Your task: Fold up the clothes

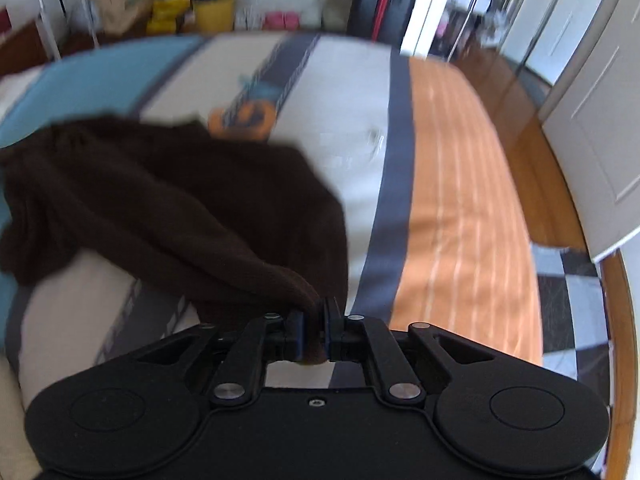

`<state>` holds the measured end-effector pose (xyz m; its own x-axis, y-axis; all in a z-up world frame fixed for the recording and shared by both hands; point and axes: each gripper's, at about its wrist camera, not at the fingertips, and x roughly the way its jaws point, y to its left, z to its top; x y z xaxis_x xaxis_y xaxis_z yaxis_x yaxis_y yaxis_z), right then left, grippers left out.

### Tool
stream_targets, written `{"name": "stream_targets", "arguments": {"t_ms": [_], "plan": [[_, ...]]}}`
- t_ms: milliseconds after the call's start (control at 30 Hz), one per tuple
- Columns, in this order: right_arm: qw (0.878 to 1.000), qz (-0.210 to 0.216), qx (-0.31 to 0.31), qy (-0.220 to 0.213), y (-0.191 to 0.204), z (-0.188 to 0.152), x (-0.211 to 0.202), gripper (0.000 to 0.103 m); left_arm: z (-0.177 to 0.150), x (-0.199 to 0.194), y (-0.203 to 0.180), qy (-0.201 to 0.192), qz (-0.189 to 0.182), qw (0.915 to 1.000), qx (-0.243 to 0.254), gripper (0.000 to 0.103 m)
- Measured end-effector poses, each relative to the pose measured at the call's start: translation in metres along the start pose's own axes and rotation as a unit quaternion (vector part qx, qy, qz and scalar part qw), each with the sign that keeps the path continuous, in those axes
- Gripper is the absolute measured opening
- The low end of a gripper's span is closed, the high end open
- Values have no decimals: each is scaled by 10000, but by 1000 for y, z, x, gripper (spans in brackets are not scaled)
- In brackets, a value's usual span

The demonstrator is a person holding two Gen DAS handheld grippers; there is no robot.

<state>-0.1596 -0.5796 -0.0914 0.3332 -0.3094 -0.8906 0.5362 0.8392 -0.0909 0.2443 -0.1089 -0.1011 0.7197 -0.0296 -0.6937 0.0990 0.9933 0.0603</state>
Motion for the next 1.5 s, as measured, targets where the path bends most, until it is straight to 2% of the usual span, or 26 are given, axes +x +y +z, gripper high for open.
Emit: {"name": "stream_targets", "arguments": {"t_ms": [100, 133, 200, 233, 300, 400, 500, 567, 600, 633, 733, 833, 933, 967, 1000, 1100, 1167, 1267, 1333, 1367, 1467, 1500], "plan": [[9997, -12, -186, -153, 5, 3, -6, 21, -3, -3, -4, -60, 108, 9998, 145, 13], [9994, 146, -84, -293, 0, 5, -13, 25, -4, -4, -4, -74, 150, 9997, 176, 13], [9944, 822, 338, -578, -14, 9, -27, 37, -4, -4, -2, -60, 128, 9999, 93, 13], [9891, 1172, 561, -700, -22, 11, -32, 39, -4, -4, -2, -55, 115, 9999, 55, 13], [9728, 1865, 1003, -938, -37, 15, -43, 46, -2, -3, -1, -57, 64, 10000, 22, 13], [9639, 2059, 1412, -924, -50, 18, -38, 46, -1, -5, -5, -159, -9, 9999, 67, 14], [9721, 1838, 1203, -824, -48, 34, -23, 47, -1, -15, -10, -337, -222, 9992, 66, 19], [9770, 1688, 1060, -757, -46, 45, -13, 47, -3, -24, -14, -415, -567, 9975, 79, 27], [9793, 1613, 988, -724, -46, 50, -8, 48, -3, -29, -16, -445, -746, 9962, 79, 41], [9814, 1537, 916, -690, -45, 56, -3, 48, -3, -32, -17, -417, -970, 9944, 32, 50], [9851, 1411, 721, -666, -47, 71, 12, 51, -4, -40, -19, -332, -1623, 9861, -105, 52], [9851, 1449, 657, -646, -56, 85, 31, 52, -4, -40, -19, -227, -1883, 9817, -172, 52], [9819, 1637, 785, -537, -62, 86, 49, 52, -3, -41, -20, -136, -2140, 9765, -212, 52], [9807, 1700, 828, -501, -64, 86, 55, 52, -3, -46, -25, -205, -2215, 9749, -47, 52], [9794, 1762, 871, -464, -67, 87, 61, 53, -4, -52, -29, -258, -2355, 9715, 51, 52], [9751, 1949, 999, -354, -73, 87, 79, 54, -7, -66, -48, -445, -3037, 9514, 243, 52], [9722, 2075, 1025, -366, -73, 89, 87, 56, -10, -69, -67, -354, -3481, 9362, 327, 52], [9715, 2171, 840, -440, -67, 93, 93, 62, -7, -59, -107, 36, -3771, 9243, 594, 52], [9720, 2193, 708, -451, -63, 94, 98, 63, 0, -52, -137, 215, -3803, 9186, 1049, 52], [9722, 2204, 642, -456, -62, 94, 101, 63, 4, -47, -157, 312, -3830, 9121, 1427, 52], [9661, 2468, 658, -370, -60, 92, 108, 63, 8, -33, -212, 503, -3933, 8813, 2572, 52], [9639, 2556, 663, -341, -60, 92, 111, 33, 4, -32, -227, 467, -3855, 8750, 2893, 52]]}}
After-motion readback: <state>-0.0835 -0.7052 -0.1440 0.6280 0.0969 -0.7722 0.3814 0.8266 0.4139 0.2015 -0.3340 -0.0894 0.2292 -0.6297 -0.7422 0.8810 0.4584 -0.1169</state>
